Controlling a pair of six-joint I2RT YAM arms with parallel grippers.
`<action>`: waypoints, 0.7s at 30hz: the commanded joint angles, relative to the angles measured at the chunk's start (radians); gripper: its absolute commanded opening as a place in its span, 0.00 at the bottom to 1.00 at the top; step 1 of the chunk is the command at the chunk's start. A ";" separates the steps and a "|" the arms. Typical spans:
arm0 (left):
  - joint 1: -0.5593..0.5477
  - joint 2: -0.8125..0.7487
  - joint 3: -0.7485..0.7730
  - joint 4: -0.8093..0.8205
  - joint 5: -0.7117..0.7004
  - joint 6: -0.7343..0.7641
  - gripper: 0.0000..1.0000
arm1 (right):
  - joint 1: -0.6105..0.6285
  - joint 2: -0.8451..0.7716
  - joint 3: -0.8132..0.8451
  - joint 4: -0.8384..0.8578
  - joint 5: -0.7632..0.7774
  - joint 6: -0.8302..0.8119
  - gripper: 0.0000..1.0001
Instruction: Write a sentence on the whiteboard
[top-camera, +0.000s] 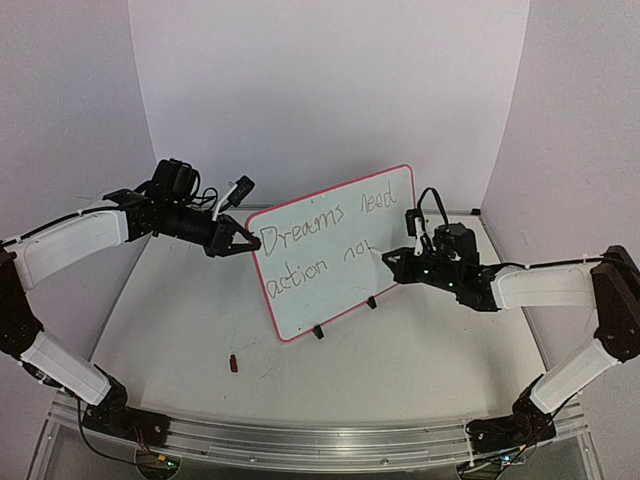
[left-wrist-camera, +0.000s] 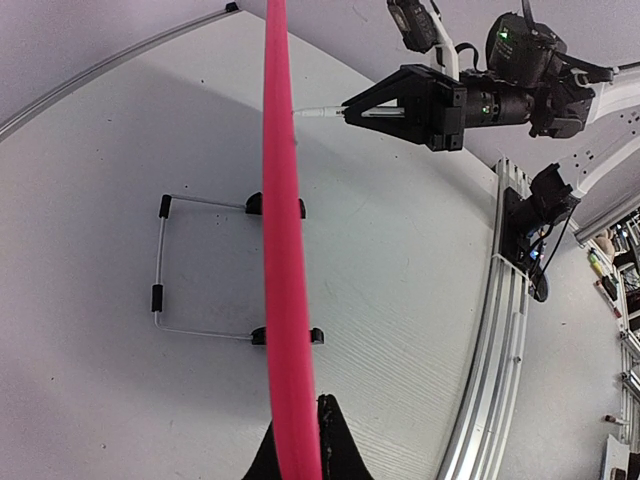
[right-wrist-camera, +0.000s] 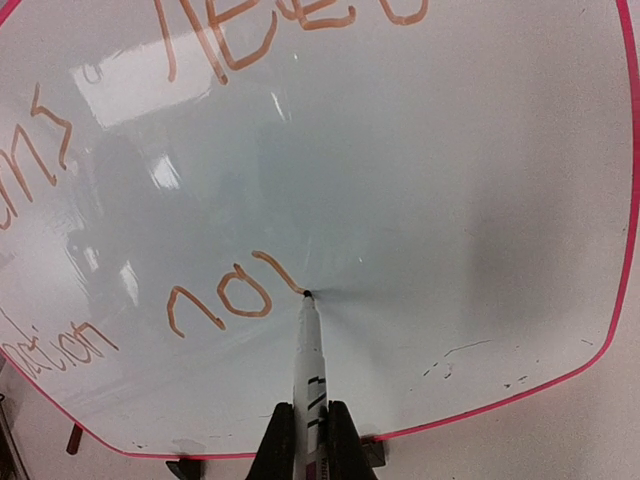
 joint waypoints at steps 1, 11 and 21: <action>-0.033 0.051 -0.027 -0.134 -0.024 0.052 0.00 | -0.002 0.001 0.024 -0.017 0.040 0.002 0.00; -0.033 0.051 -0.026 -0.134 -0.025 0.052 0.00 | -0.002 -0.030 0.095 -0.050 0.061 -0.037 0.00; -0.033 0.049 -0.026 -0.134 -0.025 0.052 0.00 | -0.002 -0.031 0.117 -0.059 0.066 -0.048 0.00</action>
